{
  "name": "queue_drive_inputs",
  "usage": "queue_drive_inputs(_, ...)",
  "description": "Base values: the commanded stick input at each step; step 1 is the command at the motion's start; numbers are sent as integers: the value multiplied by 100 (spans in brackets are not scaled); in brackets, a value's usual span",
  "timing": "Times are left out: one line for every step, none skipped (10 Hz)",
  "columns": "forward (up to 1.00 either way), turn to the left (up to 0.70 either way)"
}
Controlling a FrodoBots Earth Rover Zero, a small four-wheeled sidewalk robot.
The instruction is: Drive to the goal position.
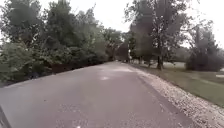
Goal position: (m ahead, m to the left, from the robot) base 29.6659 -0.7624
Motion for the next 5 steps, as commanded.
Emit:
queue_drive_inputs(100,1)
queue_drive_inputs(100,1)
queue_drive_inputs(100,1)
queue_drive_inputs(100,1)
queue_drive_inputs(100,1)
